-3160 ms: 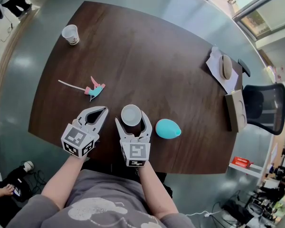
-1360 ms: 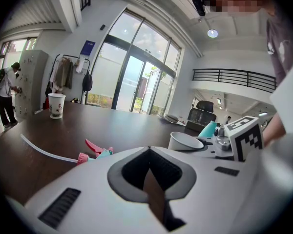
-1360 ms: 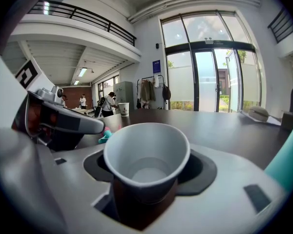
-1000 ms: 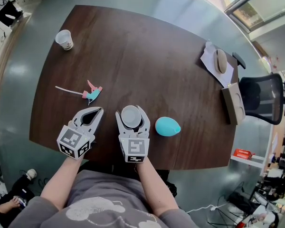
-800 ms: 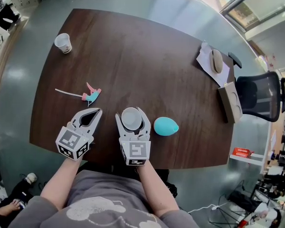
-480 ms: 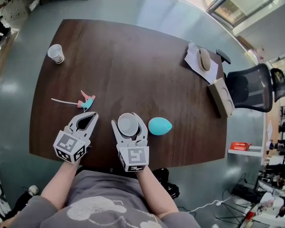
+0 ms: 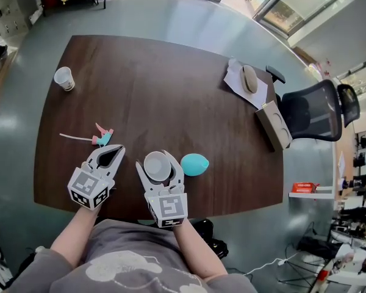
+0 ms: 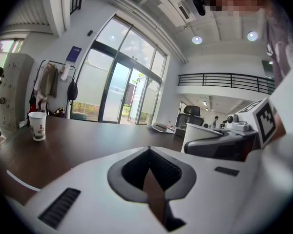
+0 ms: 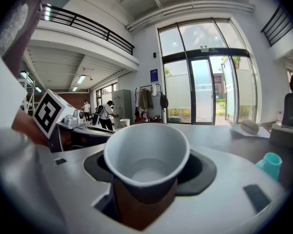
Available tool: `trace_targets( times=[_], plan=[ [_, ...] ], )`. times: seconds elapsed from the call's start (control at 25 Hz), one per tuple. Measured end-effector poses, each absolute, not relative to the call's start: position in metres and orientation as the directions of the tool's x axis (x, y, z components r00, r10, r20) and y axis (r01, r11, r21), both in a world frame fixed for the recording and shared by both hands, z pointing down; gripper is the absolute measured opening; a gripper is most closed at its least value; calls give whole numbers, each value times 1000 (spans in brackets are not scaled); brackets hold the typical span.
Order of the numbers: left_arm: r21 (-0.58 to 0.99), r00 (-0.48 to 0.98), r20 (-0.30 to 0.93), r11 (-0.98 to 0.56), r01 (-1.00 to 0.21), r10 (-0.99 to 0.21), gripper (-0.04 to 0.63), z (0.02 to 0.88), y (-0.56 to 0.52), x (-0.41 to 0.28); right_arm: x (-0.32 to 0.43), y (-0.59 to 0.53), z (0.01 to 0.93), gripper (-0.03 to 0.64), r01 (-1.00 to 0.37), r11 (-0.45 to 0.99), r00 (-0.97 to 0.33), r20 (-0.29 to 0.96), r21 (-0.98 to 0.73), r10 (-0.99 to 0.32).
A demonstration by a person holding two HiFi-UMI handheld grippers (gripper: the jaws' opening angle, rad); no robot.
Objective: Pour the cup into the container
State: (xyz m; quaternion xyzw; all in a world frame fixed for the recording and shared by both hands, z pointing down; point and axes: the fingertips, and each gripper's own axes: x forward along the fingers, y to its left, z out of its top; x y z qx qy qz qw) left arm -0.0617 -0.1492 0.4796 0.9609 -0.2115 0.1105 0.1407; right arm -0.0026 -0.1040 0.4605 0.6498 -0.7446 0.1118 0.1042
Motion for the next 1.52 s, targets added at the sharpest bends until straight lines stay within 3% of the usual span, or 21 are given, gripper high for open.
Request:
trace_targets(
  times=[0.64, 1.04, 1.52],
  plan=[
    [182, 808, 302, -801, -570, -506, 6, 471, -73, -4, 37, -29, 452, 298, -935, 350, -351, 275, -55, -895],
    [186, 813, 261, -800, -571, -520, 6, 458, -22, 70, 114, 25, 446, 298, -938, 343, -343, 269, -47, -900],
    [137, 807, 232, -803, -580, -543, 6, 437, -5, 98, 189, 32, 442, 298, -960, 281, -274, 281, -14, -920]
  ],
)
